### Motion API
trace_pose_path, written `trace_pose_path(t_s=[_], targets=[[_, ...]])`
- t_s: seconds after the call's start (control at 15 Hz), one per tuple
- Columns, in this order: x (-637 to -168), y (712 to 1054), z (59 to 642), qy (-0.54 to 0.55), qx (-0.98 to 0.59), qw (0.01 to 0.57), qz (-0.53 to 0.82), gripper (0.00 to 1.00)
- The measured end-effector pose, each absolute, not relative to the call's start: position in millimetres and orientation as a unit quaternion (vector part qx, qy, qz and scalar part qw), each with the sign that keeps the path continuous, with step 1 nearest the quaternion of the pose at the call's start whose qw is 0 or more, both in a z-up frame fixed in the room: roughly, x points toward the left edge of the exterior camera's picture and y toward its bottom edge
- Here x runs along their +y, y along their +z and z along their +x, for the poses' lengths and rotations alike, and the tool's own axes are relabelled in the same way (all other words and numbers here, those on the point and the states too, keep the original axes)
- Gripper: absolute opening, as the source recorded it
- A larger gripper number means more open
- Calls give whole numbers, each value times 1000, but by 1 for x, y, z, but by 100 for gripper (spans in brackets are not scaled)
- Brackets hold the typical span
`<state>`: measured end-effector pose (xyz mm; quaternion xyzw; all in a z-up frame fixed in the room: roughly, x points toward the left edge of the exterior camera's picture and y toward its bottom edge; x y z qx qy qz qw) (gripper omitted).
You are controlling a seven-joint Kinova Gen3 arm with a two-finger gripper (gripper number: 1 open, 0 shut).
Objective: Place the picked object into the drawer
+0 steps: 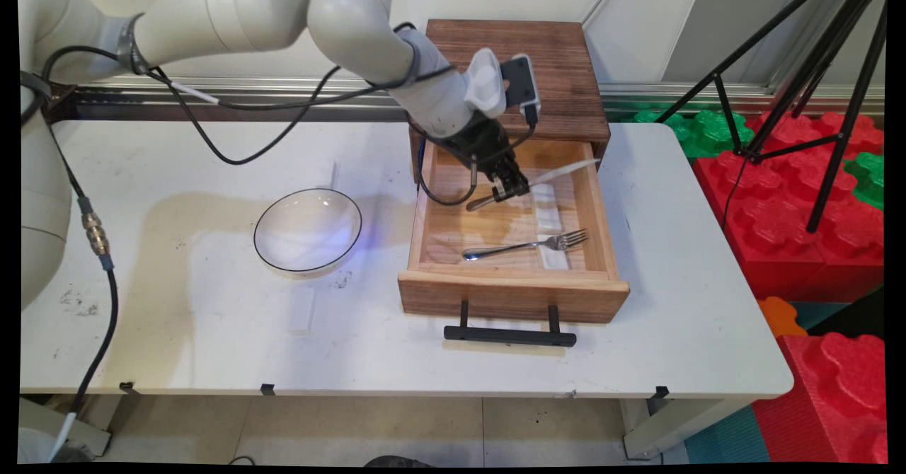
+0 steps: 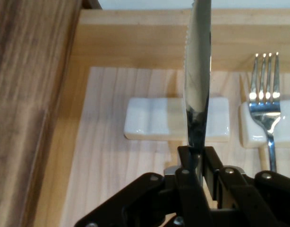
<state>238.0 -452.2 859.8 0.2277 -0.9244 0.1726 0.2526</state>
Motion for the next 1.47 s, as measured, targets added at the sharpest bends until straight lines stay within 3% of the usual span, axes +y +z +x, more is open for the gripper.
trace_pose_path(t_s=[1.2,1.27,1.47], targets=[[-466,818,238,159,-934,238,215,0],[-466,817,239,159,-934,239,215,100],[-466,816,238,160,-932,241,216,100]])
